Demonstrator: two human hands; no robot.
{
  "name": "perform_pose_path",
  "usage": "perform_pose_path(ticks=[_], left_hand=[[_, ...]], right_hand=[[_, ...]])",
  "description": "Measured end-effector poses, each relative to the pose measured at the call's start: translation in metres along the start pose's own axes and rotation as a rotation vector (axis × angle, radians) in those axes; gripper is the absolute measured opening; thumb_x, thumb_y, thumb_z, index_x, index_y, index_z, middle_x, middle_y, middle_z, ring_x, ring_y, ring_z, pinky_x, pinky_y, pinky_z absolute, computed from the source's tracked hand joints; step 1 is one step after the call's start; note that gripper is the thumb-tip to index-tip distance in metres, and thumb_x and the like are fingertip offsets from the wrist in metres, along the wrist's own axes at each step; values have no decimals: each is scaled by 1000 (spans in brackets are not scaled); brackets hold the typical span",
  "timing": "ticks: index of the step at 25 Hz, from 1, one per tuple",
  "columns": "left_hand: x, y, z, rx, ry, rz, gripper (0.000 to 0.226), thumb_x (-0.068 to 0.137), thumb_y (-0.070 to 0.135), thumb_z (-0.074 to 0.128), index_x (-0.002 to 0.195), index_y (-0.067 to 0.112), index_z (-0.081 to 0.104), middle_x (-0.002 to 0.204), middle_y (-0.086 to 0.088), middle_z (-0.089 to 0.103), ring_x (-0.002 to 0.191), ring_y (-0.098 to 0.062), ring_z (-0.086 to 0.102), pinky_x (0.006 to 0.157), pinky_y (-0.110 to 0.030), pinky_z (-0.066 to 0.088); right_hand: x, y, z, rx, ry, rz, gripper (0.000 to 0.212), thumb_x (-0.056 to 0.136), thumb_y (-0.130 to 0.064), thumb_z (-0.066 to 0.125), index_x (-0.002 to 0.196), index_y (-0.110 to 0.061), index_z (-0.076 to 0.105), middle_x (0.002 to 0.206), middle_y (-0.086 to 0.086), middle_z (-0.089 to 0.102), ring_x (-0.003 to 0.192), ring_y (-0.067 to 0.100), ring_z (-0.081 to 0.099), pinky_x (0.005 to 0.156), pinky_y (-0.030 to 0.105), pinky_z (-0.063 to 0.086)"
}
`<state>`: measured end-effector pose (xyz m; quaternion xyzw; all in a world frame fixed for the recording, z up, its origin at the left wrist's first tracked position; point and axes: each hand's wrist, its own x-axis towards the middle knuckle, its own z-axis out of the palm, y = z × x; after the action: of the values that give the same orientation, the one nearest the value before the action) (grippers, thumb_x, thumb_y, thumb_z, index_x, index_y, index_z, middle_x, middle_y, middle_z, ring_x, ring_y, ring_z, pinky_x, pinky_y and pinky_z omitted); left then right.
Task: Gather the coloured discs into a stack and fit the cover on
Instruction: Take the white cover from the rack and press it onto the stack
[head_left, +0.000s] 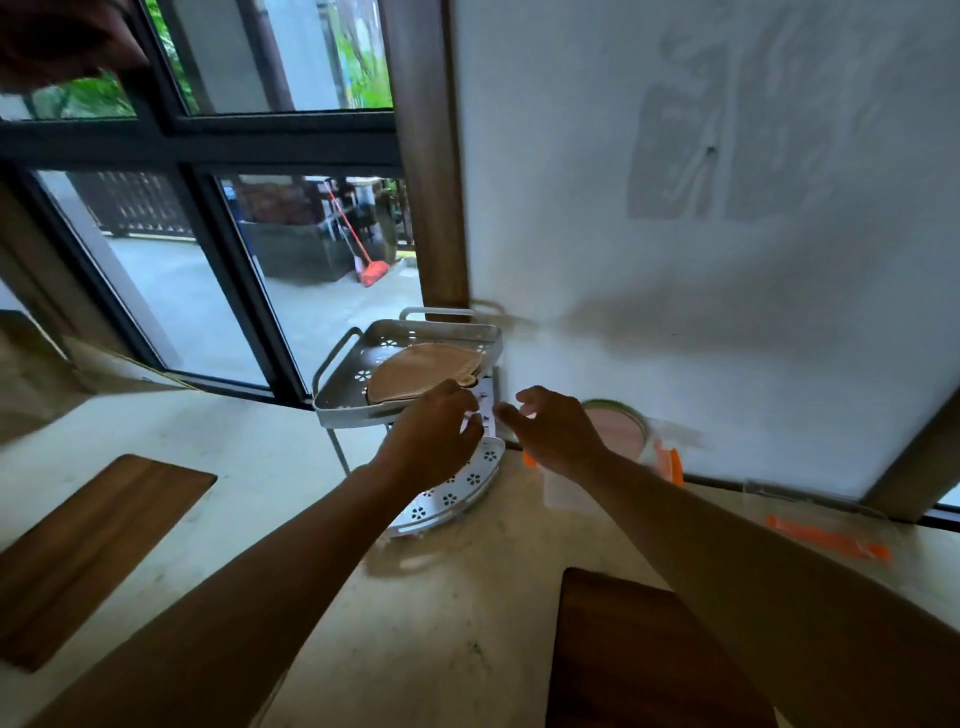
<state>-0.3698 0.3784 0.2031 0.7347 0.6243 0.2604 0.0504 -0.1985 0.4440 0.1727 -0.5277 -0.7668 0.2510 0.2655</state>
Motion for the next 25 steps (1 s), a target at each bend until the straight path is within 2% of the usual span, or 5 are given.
perform_pose_path(ticks=[5, 12, 16, 21, 25], left_hand=[[1, -35, -23, 146, 164, -9, 23, 86, 26, 68, 100, 7, 66, 110, -15, 65, 102, -31, 58, 87, -43, 51], [27, -64, -12, 206, 68, -3, 45, 83, 41, 71, 111, 6, 70, 119, -15, 68, 107, -31, 62, 90, -44, 53], [40, -71, -4, 262, 68, 89, 31, 89, 39, 54, 86, 15, 74, 90, -4, 73, 89, -23, 64, 85, -39, 50], [45, -70, 1, 171, 141, 118, 23, 95, 23, 55, 93, 20, 78, 95, 0, 76, 92, -17, 67, 88, -35, 50], [34, -47, -4, 94, 250, 96, 14, 91, 10, 63, 93, 11, 77, 91, -11, 76, 79, -29, 69, 69, -31, 52]], right_hand=[[9, -41, 23, 11, -12, 71, 55, 94, -62, 44, 64, -16, 54, 61, -4, 54, 58, 12, 51, 58, 27, 31], [42, -58, 50, 809, -24, 566, 43, 83, -41, 73, 103, -3, 65, 89, 13, 74, 73, 23, 74, 70, 35, 62], [62, -64, 56, 832, 46, 597, 29, 87, -25, 72, 101, 0, 64, 83, 14, 73, 67, 24, 73, 62, 34, 61], [73, -70, 56, 793, 74, 593, 17, 86, -11, 68, 100, 0, 66, 84, 17, 73, 64, 25, 73, 65, 37, 63], [68, -83, 37, 708, 139, 482, 13, 80, -15, 64, 79, -3, 68, 79, 17, 73, 74, 30, 74, 75, 42, 61]])
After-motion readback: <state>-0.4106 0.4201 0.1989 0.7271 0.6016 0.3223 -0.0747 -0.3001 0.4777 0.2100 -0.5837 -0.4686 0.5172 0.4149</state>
